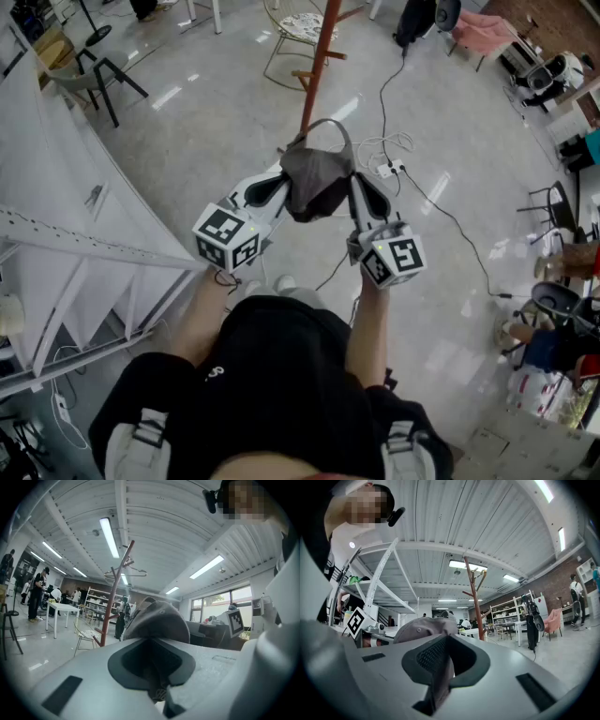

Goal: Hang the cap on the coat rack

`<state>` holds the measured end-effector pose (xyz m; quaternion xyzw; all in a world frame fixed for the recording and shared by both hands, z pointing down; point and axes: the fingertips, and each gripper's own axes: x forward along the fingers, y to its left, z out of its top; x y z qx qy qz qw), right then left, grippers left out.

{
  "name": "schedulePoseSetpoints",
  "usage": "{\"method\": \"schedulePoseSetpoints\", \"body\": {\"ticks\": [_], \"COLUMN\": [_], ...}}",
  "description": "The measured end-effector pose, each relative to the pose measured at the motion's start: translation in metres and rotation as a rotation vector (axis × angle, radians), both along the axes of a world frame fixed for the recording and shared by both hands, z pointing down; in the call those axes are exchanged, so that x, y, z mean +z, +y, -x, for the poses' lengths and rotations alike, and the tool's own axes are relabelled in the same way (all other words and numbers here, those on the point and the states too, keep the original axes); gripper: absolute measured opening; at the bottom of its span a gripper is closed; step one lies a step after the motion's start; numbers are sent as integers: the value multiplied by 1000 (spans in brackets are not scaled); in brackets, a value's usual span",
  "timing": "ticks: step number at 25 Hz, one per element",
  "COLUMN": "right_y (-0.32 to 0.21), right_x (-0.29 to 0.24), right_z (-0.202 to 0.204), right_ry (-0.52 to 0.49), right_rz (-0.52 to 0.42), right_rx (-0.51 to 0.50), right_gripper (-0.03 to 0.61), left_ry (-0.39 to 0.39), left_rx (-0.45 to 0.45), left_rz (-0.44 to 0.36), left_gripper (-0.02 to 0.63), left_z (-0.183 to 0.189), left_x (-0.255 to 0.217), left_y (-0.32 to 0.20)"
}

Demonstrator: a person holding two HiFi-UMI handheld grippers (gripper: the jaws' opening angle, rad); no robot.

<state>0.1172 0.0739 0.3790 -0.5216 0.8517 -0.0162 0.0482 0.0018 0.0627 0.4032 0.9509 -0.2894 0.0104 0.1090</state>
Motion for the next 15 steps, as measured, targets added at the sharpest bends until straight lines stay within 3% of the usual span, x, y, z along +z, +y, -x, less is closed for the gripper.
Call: {"method": "schedulePoseSetpoints", "body": {"ticks": [15], "right_y": [-17], "right_x": [15], "right_z": [-20], "right_ry": [-35], "right_rz": [24], "right_rx": [-15], "right_gripper": [8], "left_ry": [-20], "left_rx": [-25], "left_rz": [27], "left_gripper": [9], "left_z": [-21], "left_x": [12], "left_y": [-9]}}
